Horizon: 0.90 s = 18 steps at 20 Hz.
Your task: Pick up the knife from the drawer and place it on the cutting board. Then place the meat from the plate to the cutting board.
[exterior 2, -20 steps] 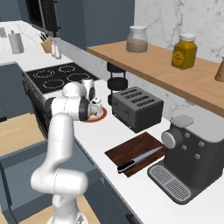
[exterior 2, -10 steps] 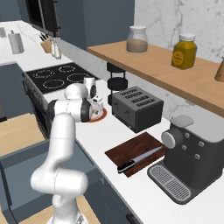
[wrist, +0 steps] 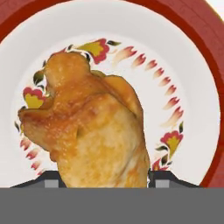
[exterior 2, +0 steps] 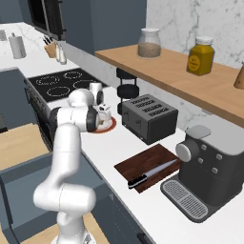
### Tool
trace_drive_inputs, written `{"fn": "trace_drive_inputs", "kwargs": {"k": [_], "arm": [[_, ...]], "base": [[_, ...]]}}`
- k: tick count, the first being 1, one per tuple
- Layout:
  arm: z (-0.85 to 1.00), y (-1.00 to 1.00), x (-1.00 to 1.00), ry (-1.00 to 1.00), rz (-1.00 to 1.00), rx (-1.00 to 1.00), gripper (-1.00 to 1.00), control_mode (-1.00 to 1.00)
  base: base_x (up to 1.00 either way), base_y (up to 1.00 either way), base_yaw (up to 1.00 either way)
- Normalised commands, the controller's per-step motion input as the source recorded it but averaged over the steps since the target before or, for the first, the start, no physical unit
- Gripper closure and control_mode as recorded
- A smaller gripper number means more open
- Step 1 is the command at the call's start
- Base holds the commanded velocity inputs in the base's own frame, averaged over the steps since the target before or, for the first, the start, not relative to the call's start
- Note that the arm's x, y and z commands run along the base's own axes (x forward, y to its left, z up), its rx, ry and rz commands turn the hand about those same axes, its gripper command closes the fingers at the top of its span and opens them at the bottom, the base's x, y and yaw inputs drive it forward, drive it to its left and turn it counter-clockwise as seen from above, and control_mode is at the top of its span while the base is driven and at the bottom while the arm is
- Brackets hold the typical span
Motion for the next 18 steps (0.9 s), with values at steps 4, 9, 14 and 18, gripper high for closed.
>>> {"fn": "trace_drive_inputs", "kwargs": {"k": [4, 9, 14, 18], "arm": [[0.19, -0.16, -1.0, -0.12, -0.04, 0.02, 1.0, -1.0], [0.33, -0.3, -1.0, -0.18, 0.0, 0.03, 1.0, -1.0], [0.7, -0.1, -1.0, -0.14, 0.0, 0.0, 1.0, -1.0], [0.67, -0.01, -1.0, -0.04, -0.13, 0.0, 1.0, -1.0]], "base": [[0.0, 0.0, 0.0], [0.0, 0.0, 0.0], [0.0, 0.0, 0.0], [0.0, 0.0, 0.0]]}}
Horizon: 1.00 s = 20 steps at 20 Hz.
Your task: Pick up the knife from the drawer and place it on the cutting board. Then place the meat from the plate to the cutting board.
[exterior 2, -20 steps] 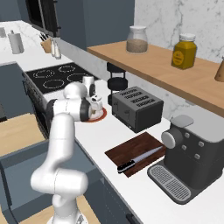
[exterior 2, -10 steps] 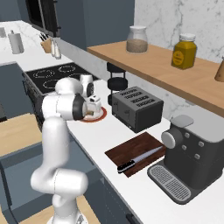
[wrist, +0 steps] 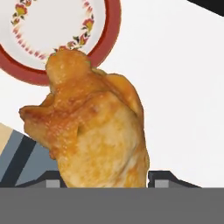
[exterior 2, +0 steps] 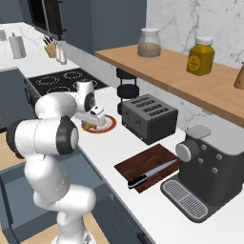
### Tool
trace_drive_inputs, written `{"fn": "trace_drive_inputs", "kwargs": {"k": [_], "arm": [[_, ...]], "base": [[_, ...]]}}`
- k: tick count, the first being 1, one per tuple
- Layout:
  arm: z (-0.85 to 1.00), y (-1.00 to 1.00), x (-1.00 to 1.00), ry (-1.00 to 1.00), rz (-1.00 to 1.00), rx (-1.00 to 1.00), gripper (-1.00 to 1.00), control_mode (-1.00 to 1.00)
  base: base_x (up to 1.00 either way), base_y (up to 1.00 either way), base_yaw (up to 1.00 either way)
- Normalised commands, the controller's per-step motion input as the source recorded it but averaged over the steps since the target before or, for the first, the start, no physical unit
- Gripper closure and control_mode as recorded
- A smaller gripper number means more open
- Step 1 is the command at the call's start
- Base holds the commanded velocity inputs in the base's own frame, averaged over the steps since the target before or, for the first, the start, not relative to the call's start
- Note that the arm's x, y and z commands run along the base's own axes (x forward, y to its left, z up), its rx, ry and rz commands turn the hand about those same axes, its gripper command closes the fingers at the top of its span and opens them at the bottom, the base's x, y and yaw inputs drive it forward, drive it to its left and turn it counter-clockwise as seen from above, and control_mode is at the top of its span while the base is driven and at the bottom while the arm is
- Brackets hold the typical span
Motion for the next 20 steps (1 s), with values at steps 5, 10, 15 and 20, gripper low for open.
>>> {"fn": "trace_drive_inputs", "kwargs": {"k": [5, 10, 15, 20], "arm": [[0.44, -0.35, -1.0, 0.0, -0.28, 0.0, 1.0, -1.0], [0.21, -0.92, -0.63, 0.02, -0.38, 0.02, 1.0, -1.0], [-0.01, -1.0, -0.53, 0.0, -0.27, 0.01, 1.0, -1.0], [-0.16, -0.99, -0.01, 0.0, -0.12, 0.11, 1.0, -1.0]], "base": [[0.0, 0.0, 0.0], [0.0, 0.0, 0.0], [0.0, 0.0, 0.0], [0.0, 0.0, 0.0]]}}
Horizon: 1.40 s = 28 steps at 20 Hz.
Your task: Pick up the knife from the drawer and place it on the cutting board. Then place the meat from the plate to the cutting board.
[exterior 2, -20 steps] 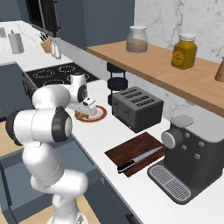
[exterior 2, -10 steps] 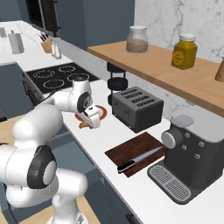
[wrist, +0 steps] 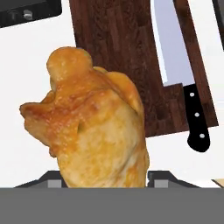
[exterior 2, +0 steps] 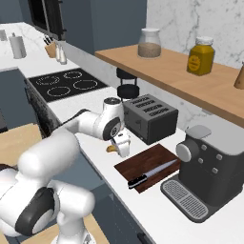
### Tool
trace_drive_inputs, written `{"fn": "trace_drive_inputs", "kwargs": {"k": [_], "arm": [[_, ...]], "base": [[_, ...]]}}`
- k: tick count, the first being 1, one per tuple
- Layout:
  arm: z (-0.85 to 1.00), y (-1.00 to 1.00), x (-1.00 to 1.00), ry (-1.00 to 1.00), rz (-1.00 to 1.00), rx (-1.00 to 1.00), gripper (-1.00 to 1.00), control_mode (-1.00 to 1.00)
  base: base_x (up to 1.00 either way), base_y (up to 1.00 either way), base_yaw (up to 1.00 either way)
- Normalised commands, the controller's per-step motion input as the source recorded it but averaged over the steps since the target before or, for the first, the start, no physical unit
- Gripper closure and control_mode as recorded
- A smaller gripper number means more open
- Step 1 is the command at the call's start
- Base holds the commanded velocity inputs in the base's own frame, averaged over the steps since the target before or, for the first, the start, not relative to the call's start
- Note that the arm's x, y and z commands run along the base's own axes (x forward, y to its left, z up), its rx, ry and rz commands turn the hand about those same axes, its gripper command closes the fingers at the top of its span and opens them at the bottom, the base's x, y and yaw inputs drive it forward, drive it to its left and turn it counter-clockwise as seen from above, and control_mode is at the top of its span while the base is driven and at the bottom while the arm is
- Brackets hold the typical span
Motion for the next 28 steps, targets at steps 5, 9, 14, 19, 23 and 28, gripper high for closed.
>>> {"fn": "trace_drive_inputs", "kwargs": {"k": [5, 9, 14, 19, 23, 28], "arm": [[-0.24, -0.88, 0.16, 0.11, -0.14, 0.11, 1.0, -1.0], [-0.16, -0.63, 0.25, 0.11, -0.12, 0.05, 1.0, -1.0], [-0.07, -0.15, 0.47, 0.09, 0.0, -0.01, 1.0, -1.0], [-0.34, -0.31, 0.28, 0.11, -0.01, -0.01, 1.0, -1.0], [-0.43, -0.09, 0.08, 0.03, 0.0, 0.0, 1.0, -1.0], [-0.3, 0.0, 0.11, 0.0, 0.0, 0.0, 1.0, -1.0]], "base": [[0.0, 0.0, 0.0], [0.0, 0.0, 0.0], [0.0, 0.0, 0.0], [0.0, 0.0, 0.0], [0.0, 0.0, 0.0], [0.0, 0.0, 0.0]]}}
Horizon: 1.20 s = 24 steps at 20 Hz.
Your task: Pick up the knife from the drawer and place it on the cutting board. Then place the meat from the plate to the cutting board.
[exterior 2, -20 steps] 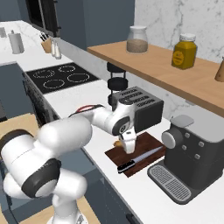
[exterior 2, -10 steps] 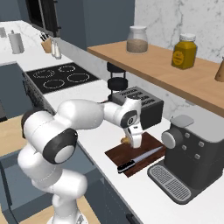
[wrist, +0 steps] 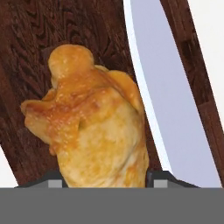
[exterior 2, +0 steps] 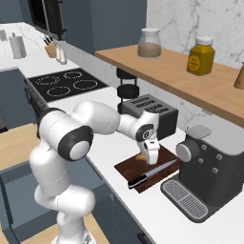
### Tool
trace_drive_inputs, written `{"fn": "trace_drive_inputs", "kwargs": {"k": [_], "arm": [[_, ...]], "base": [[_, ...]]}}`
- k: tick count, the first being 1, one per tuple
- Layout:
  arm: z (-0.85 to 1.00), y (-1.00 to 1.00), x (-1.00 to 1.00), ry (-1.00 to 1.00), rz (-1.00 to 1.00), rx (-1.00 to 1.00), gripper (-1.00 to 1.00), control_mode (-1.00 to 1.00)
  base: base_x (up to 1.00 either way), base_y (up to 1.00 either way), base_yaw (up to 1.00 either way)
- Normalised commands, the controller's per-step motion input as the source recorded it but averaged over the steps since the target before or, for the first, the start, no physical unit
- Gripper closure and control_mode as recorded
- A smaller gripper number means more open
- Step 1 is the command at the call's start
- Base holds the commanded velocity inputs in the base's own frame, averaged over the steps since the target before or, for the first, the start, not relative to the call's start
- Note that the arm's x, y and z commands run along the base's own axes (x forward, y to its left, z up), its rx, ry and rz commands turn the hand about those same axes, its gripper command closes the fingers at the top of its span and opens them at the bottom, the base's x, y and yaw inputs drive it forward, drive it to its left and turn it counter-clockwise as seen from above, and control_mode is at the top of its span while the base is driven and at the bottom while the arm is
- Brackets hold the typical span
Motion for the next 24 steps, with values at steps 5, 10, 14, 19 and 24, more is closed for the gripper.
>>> {"fn": "trace_drive_inputs", "kwargs": {"k": [5, 10, 14, 19, 24], "arm": [[-0.23, 0.0, 0.04, 0.0, 0.0, 0.0, 1.0, -1.0], [-0.1, 0.0, 0.01, 0.0, 0.0, 0.0, -1.0, -1.0], [0.0, 0.0, 0.0, 0.0, 0.0, 0.0, -1.0, -1.0], [0.06, 0.0, 0.0, 0.0, 0.0, 0.0, -1.0, -1.0], [0.34, 0.0, -0.14, -0.01, 0.0, -0.03, -1.0, -1.0]], "base": [[0.0, 0.0, 0.0], [0.0, 0.0, 0.0], [0.0, 0.0, 0.0], [0.0, 0.0, 0.0], [0.0, 0.0, 0.0]]}}
